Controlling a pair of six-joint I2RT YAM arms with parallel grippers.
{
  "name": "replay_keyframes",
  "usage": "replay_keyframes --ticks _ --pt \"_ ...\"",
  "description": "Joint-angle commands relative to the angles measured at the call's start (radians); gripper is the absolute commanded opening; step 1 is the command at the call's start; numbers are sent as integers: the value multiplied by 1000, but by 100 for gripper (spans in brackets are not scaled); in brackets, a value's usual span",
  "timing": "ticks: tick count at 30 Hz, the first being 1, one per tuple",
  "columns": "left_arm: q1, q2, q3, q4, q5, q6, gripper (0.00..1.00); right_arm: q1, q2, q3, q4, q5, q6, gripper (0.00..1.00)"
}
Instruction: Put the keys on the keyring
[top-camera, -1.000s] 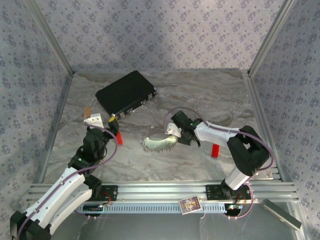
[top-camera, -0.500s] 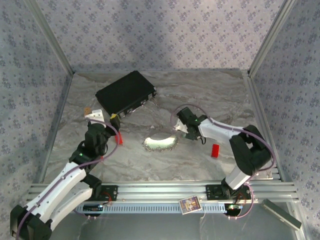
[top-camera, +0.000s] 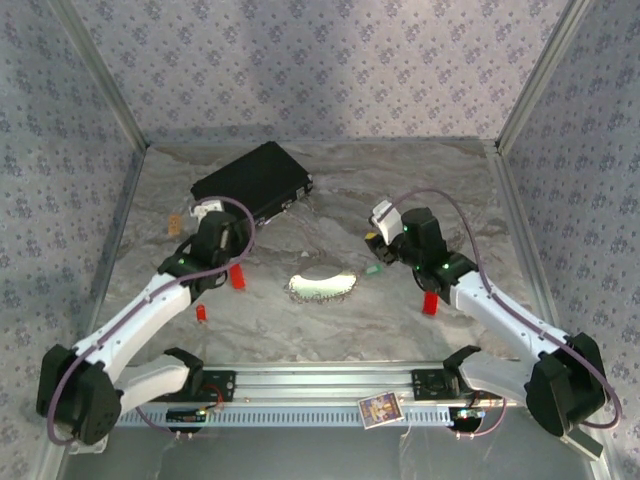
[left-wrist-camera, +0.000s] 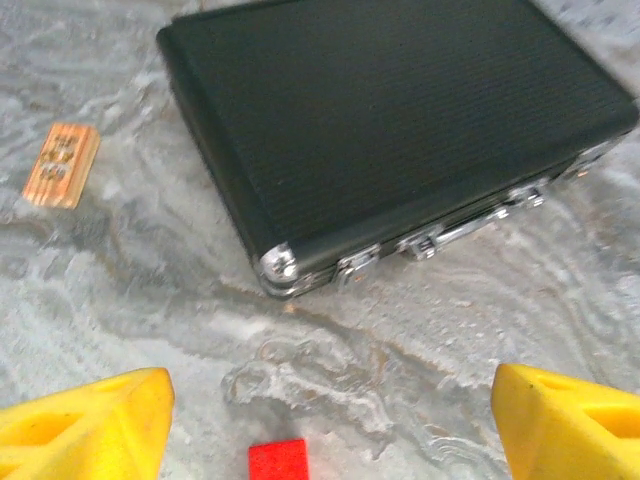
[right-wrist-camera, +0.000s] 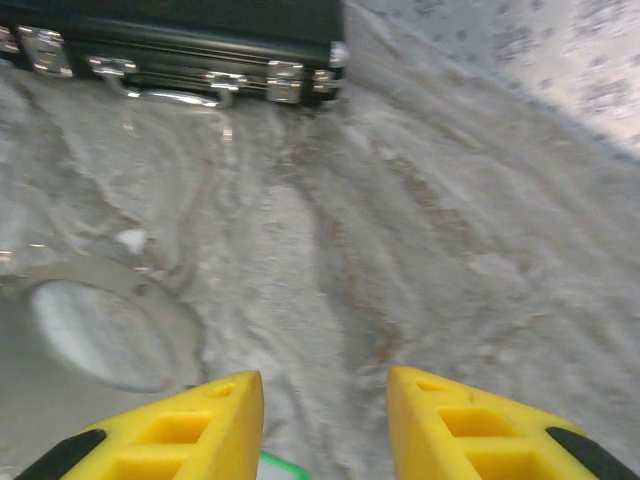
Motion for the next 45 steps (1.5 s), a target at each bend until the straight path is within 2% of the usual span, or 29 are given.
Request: replay_keyframes --ticks 1,4,8,15,18,21,25,29,34,41,45 --pt "33 62 84 -279 -30 -120 82 15 0 -45 118 -104 229 38" --pt "64 98 103 -409 -28 -195 79 17 18 -63 142 -88 350 38" --pt "70 91 78 -464 48 -247 75 16 57 -53 95 -73 510 37" --pt "62 58 -12 -414 183 -296 69 20 141 -42 -70 -128 730 31" --pt "-17 73 6 -378 185 -276 69 20 156 -78 -76 -164 793 30" --pt "-149 125 37 -307 164 -268 69 31 176 -87 -91 -198 817 30" --pt "-303 253 107 -232 203 -218 62 48 201 -85 -110 -202 816 31" --pt "-402 344 166 -196 284 -104 58 47 229 -82 -120 -214 817 31" --pt "-426 385 178 -162 379 -40 56 50 254 -83 -111 -245 816 31" --pt "-426 370 141 -88 352 -74 57 94 313 -70 -111 -233 852 30" --pt "-427 362 122 -59 337 -99 57 113 344 -57 -115 -224 859 25"
